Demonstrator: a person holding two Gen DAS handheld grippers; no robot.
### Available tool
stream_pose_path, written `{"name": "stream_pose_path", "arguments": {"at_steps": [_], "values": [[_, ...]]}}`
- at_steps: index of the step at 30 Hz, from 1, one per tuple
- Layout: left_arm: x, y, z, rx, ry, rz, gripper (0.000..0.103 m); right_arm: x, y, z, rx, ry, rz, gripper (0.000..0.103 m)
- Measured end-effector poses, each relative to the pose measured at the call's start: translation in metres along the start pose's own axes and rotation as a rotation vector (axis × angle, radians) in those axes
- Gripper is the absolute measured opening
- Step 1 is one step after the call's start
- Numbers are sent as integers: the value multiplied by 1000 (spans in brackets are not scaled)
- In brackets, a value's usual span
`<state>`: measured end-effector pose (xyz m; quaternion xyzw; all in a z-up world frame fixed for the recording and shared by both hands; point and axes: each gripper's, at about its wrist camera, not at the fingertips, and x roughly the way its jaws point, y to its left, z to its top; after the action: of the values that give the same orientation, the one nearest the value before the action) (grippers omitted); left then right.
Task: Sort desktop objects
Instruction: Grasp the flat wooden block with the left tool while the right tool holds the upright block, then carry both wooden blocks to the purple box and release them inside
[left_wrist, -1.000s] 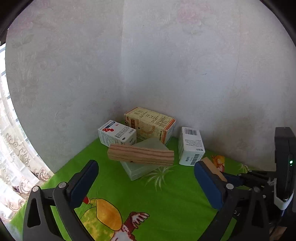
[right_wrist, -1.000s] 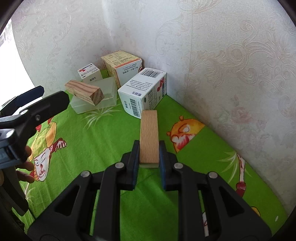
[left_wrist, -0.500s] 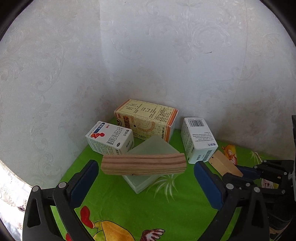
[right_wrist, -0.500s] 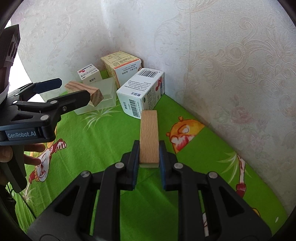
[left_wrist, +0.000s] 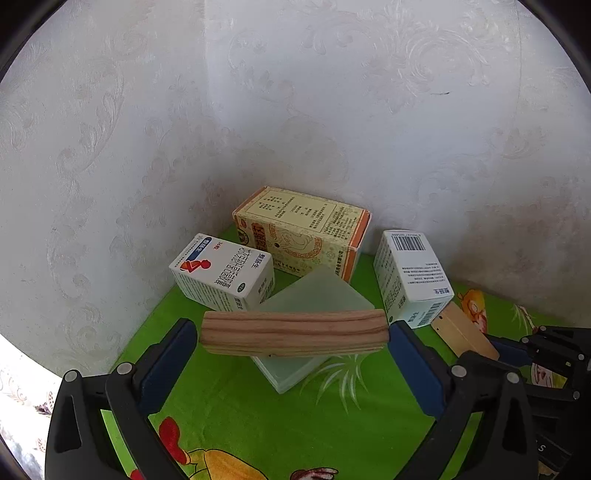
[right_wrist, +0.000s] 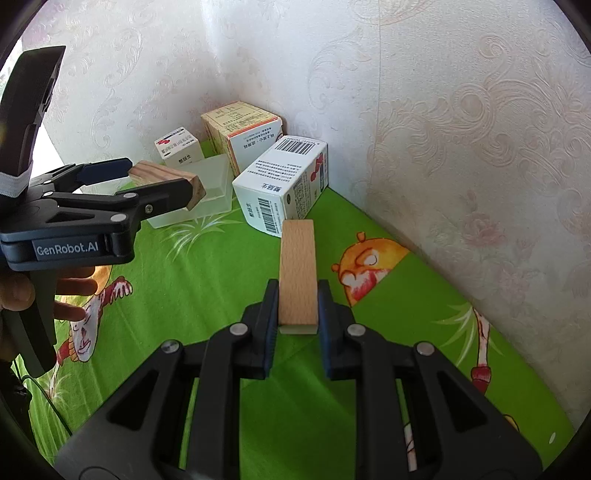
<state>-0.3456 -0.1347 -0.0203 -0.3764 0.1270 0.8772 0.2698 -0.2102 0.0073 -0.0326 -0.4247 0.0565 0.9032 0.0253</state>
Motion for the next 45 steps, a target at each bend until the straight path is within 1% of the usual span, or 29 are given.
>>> {"name": "stream_pose_path", "arguments": {"at_steps": [2,6,8,9,12,15,18,22,25,29,31,35,36,40,41,43,45], "values": [[2,-1,0,10,12,6,103,1,0,0,0,0,1,21],[4,-2,-1,10,10,27,103,1,0,1,0,0,0,21],[4,-1,-1,-9,18,24,103,2,0,1,-1,0,0,21],[5,-1,-2,-13,38,21,101,2,0,1,-1,0,1,21],[3,-4,-2,-28,46,49,101,14,7,11,0,1,2,21],[-4,-7,-3,-47,42,66,101,16,7,12,3,0,4,21],[-21,-11,-8,-77,26,101,101,13,6,10,0,-7,-1,21],[-58,-19,-20,-158,-4,154,101,9,10,10,-14,-19,-3,21],[-90,-22,-32,-212,-17,237,101,-1,14,9,-29,-29,5,21],[-139,-47,-53,-288,-56,312,101,-31,15,6,-42,-60,30,21],[-158,-56,-63,-337,-82,373,101,-49,17,2,-62,-73,53,21],[-208,-78,-91,-452,-165,428,101,-86,24,-3,-99,-110,92,21],[-224,-85,-98,-468,-183,439,101,-94,28,-5,-113,-119,99,21],[-271,-98,-127,-534,-232,548,101,-119,57,-16,-159,-136,138,21],[-281,-98,-135,-552,-238,579,101,-124,64,-21,-173,-142,150,21],[-301,-92,-150,-598,-256,598,101,-137,83,-28,-206,-154,187,21],[-325,-88,-171,-638,-278,646,101,-149,105,-35,-248,-160,229,21]]}}
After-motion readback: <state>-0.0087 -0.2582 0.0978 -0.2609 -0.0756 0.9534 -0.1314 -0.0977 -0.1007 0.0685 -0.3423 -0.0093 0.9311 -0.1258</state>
